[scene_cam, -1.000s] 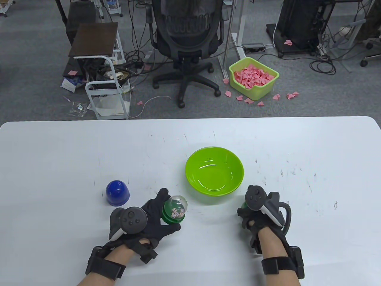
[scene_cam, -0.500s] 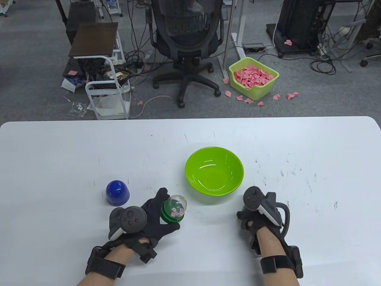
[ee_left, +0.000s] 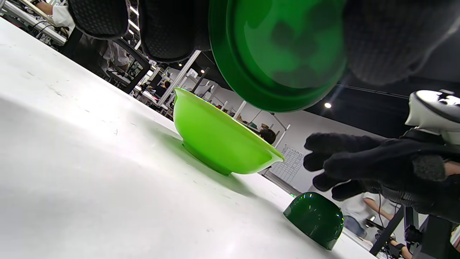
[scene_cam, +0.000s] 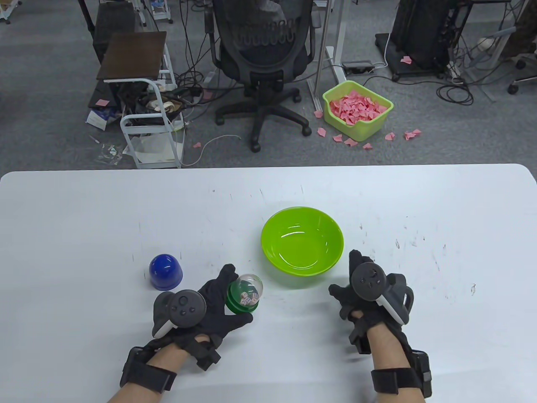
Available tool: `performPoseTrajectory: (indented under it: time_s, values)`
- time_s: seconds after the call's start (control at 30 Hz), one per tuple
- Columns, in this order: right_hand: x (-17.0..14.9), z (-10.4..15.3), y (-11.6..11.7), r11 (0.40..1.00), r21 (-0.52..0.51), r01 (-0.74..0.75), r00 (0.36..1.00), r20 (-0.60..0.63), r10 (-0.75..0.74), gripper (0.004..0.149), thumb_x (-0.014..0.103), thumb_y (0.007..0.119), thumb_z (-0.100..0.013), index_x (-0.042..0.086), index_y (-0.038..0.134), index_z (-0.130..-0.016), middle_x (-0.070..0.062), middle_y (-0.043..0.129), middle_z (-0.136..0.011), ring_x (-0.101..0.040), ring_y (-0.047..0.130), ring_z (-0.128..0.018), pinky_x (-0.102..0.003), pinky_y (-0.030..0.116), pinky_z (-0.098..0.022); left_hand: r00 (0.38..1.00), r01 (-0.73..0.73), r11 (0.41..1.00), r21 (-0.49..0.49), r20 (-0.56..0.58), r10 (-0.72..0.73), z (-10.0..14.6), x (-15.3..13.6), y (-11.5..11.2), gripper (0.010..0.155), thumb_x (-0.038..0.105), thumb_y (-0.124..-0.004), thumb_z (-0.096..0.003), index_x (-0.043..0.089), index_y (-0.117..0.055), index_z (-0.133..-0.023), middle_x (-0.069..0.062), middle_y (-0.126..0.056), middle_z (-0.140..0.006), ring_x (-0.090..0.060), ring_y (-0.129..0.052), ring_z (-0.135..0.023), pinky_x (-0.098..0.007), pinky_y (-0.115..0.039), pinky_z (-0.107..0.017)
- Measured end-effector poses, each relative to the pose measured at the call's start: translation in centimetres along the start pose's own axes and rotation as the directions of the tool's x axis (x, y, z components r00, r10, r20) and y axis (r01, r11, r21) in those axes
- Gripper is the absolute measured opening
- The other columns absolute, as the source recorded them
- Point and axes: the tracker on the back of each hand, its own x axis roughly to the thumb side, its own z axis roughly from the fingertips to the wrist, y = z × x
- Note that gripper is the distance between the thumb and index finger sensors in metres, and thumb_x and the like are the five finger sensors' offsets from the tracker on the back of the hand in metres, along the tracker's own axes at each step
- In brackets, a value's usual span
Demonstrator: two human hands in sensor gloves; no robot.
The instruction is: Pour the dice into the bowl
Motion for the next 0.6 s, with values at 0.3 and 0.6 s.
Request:
performPoseTrajectory:
  time_s: [0.3,0.6]
  values:
    - [4.5,1.3,0.8,0.996,-0.054,0.071,0.964,0.260,-0.054,0.085,0.052,0.082,-0.046,0.006,0.046,-0.108,-0.029,0.061,-0.108,-0.060,0.072,-0.083,-0.074,0.063,-0.059,1.000,0.009,1.000,-0.017,0.013,-0.009,-0.1,0.2,-0.3,0.109,0.069,-0.087,-0.0365,0.019,-0.023,-0.110,-0.011,-0.061,-0.110,-0.034,-0.074,-0.096,-0.062,-0.063,-0.075]
    - [8.3,2.8,2.3,0.987,0.021,0.161,0.880,0.449,-0.154,0.082,0.057,0.070,-0.048,0.005,0.048,-0.107,-0.029,0.066,-0.105,-0.059,0.074,-0.081,-0.074,0.064,-0.058,0.995,0.059,0.996,-0.060,0.079,-0.054,0.0,1.8,-1.2,0.110,0.069,-0.087,-0.0359,0.019,-0.024,-0.110,-0.011,-0.062,-0.109,-0.034,-0.075,-0.095,-0.062,-0.064,-0.075]
